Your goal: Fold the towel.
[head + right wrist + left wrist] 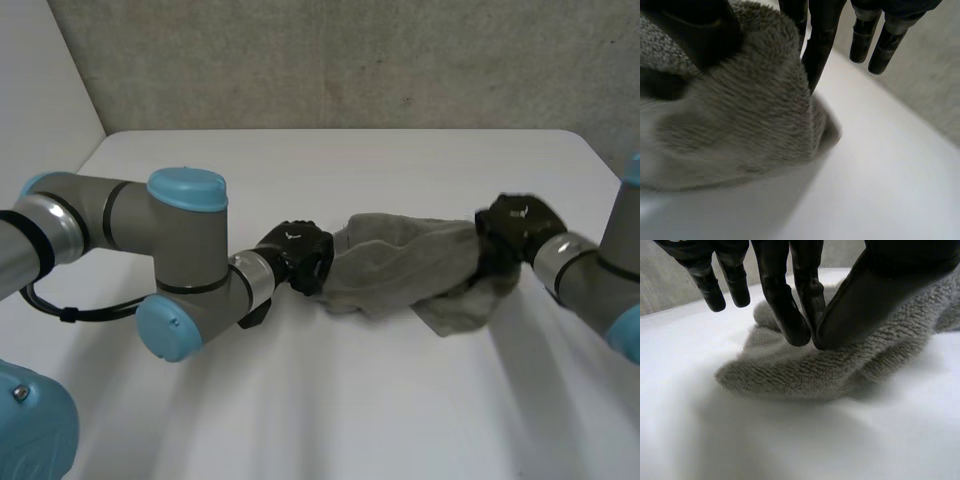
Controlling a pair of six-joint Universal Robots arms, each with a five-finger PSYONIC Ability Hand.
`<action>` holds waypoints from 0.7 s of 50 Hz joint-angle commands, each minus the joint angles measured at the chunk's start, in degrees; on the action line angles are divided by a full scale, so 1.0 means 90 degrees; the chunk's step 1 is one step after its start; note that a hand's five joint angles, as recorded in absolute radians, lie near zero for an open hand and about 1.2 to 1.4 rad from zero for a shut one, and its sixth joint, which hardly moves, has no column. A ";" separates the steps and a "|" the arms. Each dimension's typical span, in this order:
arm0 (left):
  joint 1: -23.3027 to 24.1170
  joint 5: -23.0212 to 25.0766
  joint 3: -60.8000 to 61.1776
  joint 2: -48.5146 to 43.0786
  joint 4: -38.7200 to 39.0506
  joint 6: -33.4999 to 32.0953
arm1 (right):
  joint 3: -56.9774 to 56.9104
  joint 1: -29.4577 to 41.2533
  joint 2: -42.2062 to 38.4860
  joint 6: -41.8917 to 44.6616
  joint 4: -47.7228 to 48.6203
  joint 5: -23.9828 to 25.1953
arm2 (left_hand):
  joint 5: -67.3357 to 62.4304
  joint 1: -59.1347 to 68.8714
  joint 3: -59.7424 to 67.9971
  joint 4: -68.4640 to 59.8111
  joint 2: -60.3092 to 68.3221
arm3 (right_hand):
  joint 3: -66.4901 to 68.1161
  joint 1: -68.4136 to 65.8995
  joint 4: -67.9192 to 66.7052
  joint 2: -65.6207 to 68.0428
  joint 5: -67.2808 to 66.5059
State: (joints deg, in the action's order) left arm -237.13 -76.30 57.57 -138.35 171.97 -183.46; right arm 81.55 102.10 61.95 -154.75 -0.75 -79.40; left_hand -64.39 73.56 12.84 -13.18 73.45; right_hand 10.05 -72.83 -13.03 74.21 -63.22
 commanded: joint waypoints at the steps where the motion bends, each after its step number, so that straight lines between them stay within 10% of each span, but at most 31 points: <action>1: -0.0058 -0.0038 -0.0292 0.0995 -0.0123 0.0013 | -0.0602 0.0354 0.1103 -0.0489 0.0394 0.0218 | -0.0513 0.0605 -0.0315 0.0353 0.0617 | -0.0006 -0.0797 0.0337 0.0643 -0.0753; 11: -0.0176 0.0011 0.0205 0.2892 -0.0016 0.0316 | -0.1268 0.1329 0.2490 -0.1585 0.0806 0.1046 | 0.0047 0.0045 -0.0315 0.0353 0.0057 | -0.0006 -0.0797 0.0337 0.0643 -0.0753; 13: -0.0244 0.0011 0.0459 0.3136 0.0121 0.0482 | -0.1259 0.1622 0.2598 -0.1585 0.0758 0.1222 | 0.1972 -0.1880 -0.0315 0.0353 -0.1868 | -0.0006 -0.0797 0.0337 0.0643 -0.0753; 15: -0.0332 -0.0028 0.0925 0.3438 0.0413 0.0802 | -0.1268 0.1886 0.2618 -0.1556 0.0709 0.1205 | 0.7154 -0.7111 -0.0315 0.0353 -0.7099 | -0.0006 -0.0797 0.0337 0.0643 -0.0753; 28: -0.0672 -0.0038 0.2089 0.3390 0.0473 0.1527 | -0.1766 0.2513 0.2198 -0.1331 0.0484 0.0687 | 0.7149 -0.7057 -0.0315 0.0353 -0.7045 | -0.0006 -0.0797 0.0337 0.0643 -0.0753; 31: -0.1033 -0.0038 0.2255 0.3370 0.0463 0.1527 | -0.1649 0.2621 0.1935 -0.0775 -0.0502 0.1351 | 0.7149 -0.7057 -0.0315 0.0353 -0.7045 | -0.0006 0.2000 0.0337 -0.2153 0.2044; 33: -0.1161 -0.0028 0.2343 0.3380 0.0463 0.1527 | -0.1513 0.2582 0.1731 0.0235 -0.1707 0.1624 | 0.7149 -0.7057 -0.0315 0.0353 -0.7045 | -0.0006 0.8068 0.0337 -0.8222 0.7025; 35: -0.1278 -0.0018 0.2411 0.3380 0.0463 0.1517 | -0.1503 0.2533 0.1691 0.0753 -0.2245 0.1605 | 0.7149 -0.7057 -0.0315 0.0353 -0.7045 | -0.0006 0.8092 0.0337 -0.8246 0.7025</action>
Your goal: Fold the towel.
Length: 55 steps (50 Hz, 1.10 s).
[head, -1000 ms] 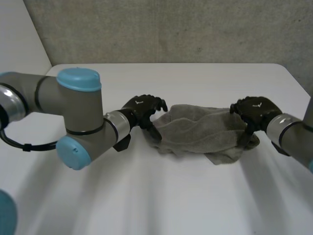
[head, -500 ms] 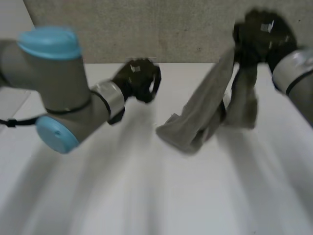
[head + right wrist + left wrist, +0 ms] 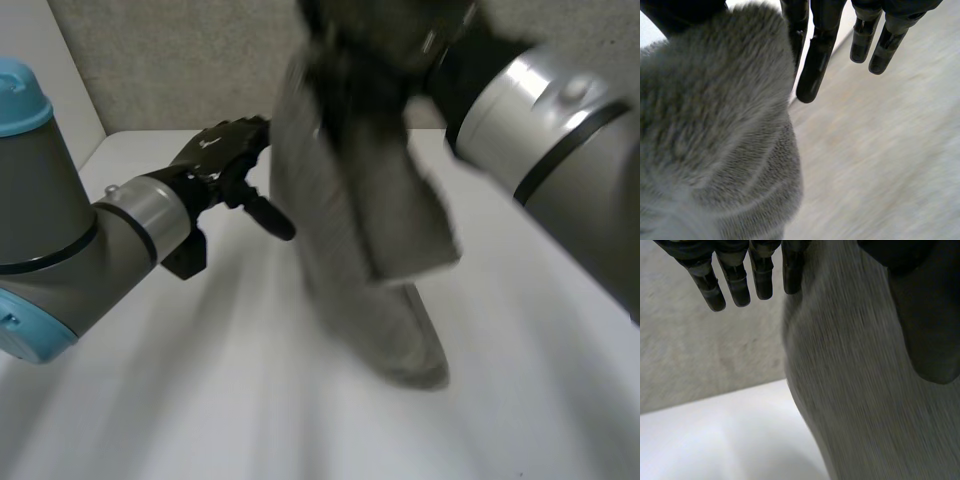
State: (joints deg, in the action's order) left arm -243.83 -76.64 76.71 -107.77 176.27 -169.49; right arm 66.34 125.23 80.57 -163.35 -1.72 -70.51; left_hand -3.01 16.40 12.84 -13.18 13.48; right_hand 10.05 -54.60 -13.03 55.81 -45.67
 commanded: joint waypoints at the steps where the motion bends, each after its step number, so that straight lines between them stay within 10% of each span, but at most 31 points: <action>1: -0.0641 0.0019 0.0353 -0.0018 -0.0016 -0.0054 | 0.0188 -0.0038 -0.0378 0.1714 -0.2143 0.0618 | 0.0330 -0.0706 -0.0315 0.0354 -0.0382 | -0.0006 0.6067 0.0337 -0.6201 0.5074; 23: -0.0965 0.0117 0.1300 -0.0252 -0.0601 -0.0434 | 0.1897 -0.1053 0.0071 0.0913 -0.1186 -0.0329 | 0.0330 -0.0706 -0.0315 0.0354 -0.0382 | -0.0006 0.5919 0.0337 -0.6053 0.5074; 43: -0.0750 -0.0782 0.1926 -0.0740 -0.0777 -0.0992 | 0.0512 -0.0107 -0.3178 -0.0610 -0.0502 -0.0417 | -0.0044 -0.0332 -0.0315 0.0354 -0.0008 | -0.0006 0.3845 0.0337 -0.3980 0.3963; 49: -0.0419 -0.1153 0.1673 -0.1082 -0.0787 -0.1138 | 0.0003 0.0235 -0.3611 -0.0600 -0.0619 -0.0408 | -0.1275 0.0899 -0.0315 0.0354 0.1223 | -0.0006 0.1314 0.0337 -0.1448 0.1432; 53: -0.0339 -0.1085 0.1351 -0.1063 -0.0758 -0.1266 | -0.0193 0.0246 -0.3377 -0.0610 -0.0619 -0.0320 | -0.7068 0.6692 -0.0315 0.0354 0.7016 | -0.0006 -0.2230 0.0337 0.2096 -0.2112; 55: -0.0320 -0.1075 0.1205 -0.1043 -0.0758 -0.1265 | -0.0232 0.0188 -0.2871 -0.0630 -0.0581 -0.0271 | -0.7440 0.7063 -0.0315 0.0354 0.7387 | -0.0006 -0.2822 0.0337 0.2687 -0.2704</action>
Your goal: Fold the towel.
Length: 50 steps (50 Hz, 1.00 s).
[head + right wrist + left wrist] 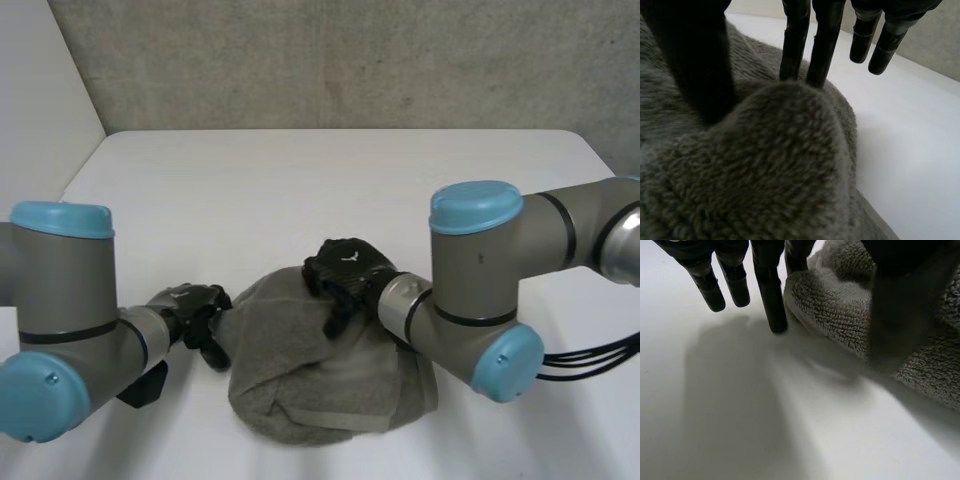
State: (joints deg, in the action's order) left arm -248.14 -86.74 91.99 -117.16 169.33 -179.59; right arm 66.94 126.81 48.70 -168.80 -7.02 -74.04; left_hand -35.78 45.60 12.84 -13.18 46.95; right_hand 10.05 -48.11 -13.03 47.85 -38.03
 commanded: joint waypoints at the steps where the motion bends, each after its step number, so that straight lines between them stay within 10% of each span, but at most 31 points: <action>1: 0.0159 0.0047 -0.0494 0.0001 0.0014 -0.0143 | -0.0299 0.0012 0.0673 -0.0023 0.0009 0.0121 | -0.3803 0.3822 -0.0315 0.0354 0.3673 | -0.0006 -0.3544 0.0337 0.3573 -0.3552; 22: 0.0179 0.0350 -0.2048 0.2469 0.1498 0.1507 | 0.0258 -0.1092 0.3730 -0.0063 0.1708 0.0356 | -0.3803 0.3822 -0.0315 0.0354 0.3673 | -0.0006 -0.3544 0.0337 0.3573 -0.3552; 35: 0.0354 0.1286 0.0244 0.2794 0.1547 0.1478 | 0.2084 -0.2049 0.4081 0.0768 0.1102 0.2602 | -0.3803 0.3822 -0.0315 0.0354 0.3673 | -0.0006 -0.3544 0.0337 0.3573 -0.3552; 37: 0.0451 0.1355 0.0538 0.2590 0.1566 0.1458 | 0.2668 -0.2175 0.3877 0.1739 0.0772 0.2700 | -0.3803 0.3822 -0.0315 0.0354 0.3673 | -0.0006 0.1087 0.0337 -0.1058 0.1078; 40: 0.0666 0.1337 0.0891 0.1908 0.1557 0.1264 | 0.2885 -0.2176 0.3458 0.3007 0.0149 0.2583 | -0.3803 0.3822 -0.0315 0.0354 0.3673 | -0.0006 0.4904 0.0337 -0.4875 0.4226; 50: 0.0833 0.1239 0.1156 0.1065 0.1489 0.0218 | 0.2437 -0.2137 0.3085 0.4284 -0.0909 0.1480 | -0.3803 0.3822 -0.0315 0.0354 0.3673 | -0.0006 0.5345 0.0337 -0.5316 0.4226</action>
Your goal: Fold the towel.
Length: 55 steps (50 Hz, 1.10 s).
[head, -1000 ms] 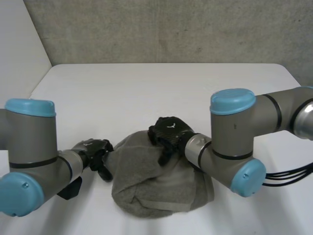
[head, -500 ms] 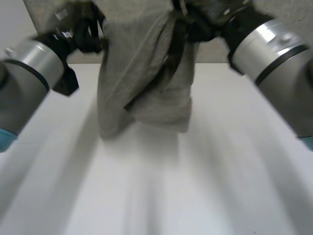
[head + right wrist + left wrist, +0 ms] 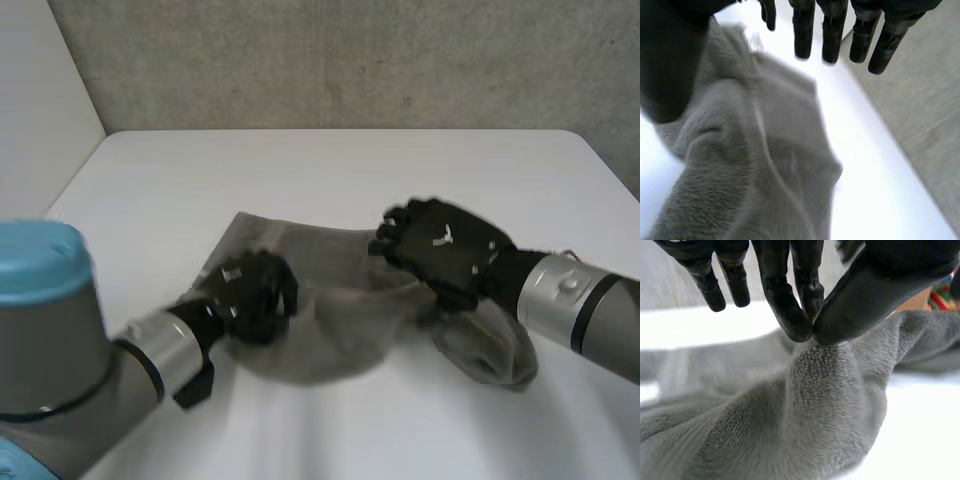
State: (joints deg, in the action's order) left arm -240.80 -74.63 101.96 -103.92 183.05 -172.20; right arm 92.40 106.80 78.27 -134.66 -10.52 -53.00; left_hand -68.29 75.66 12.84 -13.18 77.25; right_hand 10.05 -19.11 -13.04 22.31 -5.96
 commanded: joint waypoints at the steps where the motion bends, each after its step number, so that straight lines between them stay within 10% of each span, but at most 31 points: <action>1: -0.0002 -0.0126 0.0009 -0.0397 -0.0027 -0.0642 | -0.0451 0.0087 -0.0191 0.0384 -0.0521 -0.0955 | -0.0190 0.0483 -0.0315 0.0353 0.0305 | -0.0006 0.2124 0.0338 -0.2479 0.0662; 16: -0.0295 -0.0282 -0.0147 -0.0309 0.0061 -0.0681 | -0.0452 0.0107 -0.0210 -0.1834 -0.0199 -0.1064 | 0.1446 -0.1154 -0.0315 0.0353 -0.1331 | -0.0006 0.1583 0.0338 -0.1938 0.0662; 36: -0.0070 -0.0233 0.0087 0.0188 -0.0202 -0.0681 | -0.2747 0.0976 -0.3189 -0.3221 -0.0609 -0.1269 | 0.2929 -0.2636 -0.0315 0.0353 -0.2814 | -0.0006 0.0199 0.0338 -0.0555 -0.0151; 55: -0.0109 -0.0224 0.0263 0.0296 -0.0192 -0.0701 | -0.3030 0.1239 -0.3140 -0.3153 -0.0804 -0.1718 | 0.3041 -0.2748 -0.0315 0.0353 -0.2926 | -0.0006 -0.4118 0.0338 0.3762 -0.4469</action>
State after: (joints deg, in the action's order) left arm -241.56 -76.63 105.18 -101.24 181.22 -178.43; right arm 63.57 118.18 46.45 -163.03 -16.79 -68.83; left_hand -41.38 52.04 12.84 -13.18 52.00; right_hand 10.05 -51.97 -13.04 51.15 -41.02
